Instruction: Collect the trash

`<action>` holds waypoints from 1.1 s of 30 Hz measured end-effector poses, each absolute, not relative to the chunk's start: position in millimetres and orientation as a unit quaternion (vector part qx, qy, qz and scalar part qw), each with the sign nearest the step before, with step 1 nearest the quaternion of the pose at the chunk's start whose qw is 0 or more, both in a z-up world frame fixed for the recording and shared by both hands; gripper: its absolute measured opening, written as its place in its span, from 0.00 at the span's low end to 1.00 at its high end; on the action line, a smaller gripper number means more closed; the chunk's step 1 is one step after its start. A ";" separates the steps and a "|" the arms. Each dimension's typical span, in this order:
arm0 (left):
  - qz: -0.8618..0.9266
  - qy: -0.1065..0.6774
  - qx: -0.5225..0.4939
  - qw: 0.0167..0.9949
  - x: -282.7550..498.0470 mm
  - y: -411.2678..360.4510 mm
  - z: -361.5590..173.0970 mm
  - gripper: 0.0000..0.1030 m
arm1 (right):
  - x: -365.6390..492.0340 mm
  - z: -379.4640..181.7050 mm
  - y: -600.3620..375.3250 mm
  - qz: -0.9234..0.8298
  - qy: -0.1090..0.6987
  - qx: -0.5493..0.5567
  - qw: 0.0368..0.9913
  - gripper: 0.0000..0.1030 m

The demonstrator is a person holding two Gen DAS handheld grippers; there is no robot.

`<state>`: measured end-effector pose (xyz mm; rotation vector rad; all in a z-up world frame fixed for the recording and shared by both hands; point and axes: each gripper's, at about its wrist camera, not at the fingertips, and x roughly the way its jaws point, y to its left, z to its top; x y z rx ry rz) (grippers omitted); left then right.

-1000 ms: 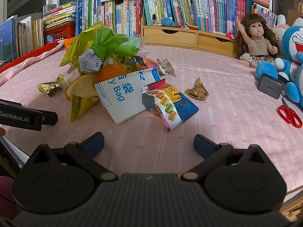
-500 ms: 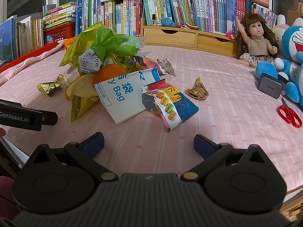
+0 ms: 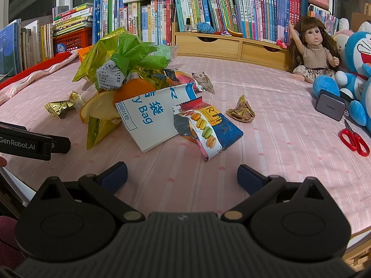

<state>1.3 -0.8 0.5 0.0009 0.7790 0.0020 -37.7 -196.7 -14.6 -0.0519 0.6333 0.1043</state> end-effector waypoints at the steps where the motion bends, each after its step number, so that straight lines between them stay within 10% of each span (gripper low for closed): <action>1: 0.001 0.380 0.000 0.925 1.3 -0.8 0.4 1.00 | -37.6 -14.5 -196.8 0.051 0.311 -0.026 0.949 1.00; 33: -0.006 0.366 0.003 0.931 -4.6 3.1 -0.2 1.00 | -36.7 -16.5 -200.1 0.051 0.303 -0.022 0.951 1.00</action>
